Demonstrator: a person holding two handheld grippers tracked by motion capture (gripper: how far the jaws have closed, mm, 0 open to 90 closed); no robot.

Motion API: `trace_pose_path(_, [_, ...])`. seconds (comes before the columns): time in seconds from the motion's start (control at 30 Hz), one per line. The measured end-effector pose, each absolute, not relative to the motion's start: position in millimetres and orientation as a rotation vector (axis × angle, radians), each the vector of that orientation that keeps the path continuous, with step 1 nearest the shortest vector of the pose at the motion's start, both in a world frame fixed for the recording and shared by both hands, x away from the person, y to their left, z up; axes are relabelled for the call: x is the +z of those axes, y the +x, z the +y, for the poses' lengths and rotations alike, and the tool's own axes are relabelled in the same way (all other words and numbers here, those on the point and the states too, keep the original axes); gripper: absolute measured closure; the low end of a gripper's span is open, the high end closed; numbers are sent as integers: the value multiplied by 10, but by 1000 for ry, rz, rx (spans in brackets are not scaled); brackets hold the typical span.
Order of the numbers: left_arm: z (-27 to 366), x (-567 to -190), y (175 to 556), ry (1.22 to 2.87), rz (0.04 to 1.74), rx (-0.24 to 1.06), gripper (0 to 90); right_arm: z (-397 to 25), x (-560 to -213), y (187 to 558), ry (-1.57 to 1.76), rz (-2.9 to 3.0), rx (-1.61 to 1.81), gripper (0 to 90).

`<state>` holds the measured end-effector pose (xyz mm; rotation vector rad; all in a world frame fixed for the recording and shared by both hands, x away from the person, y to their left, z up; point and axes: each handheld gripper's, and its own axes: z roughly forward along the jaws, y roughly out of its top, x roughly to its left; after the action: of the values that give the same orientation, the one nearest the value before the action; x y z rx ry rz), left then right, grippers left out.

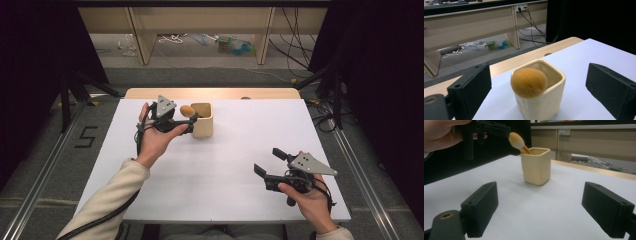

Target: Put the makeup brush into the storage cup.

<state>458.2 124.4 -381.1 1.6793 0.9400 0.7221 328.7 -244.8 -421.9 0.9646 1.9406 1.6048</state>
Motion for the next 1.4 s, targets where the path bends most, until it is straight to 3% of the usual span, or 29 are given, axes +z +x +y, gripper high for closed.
trace_pose_path(1.4, [1767,-3974,3739,1654,886,676,62,-2452,-4209,3277,961,1946,1599,147])
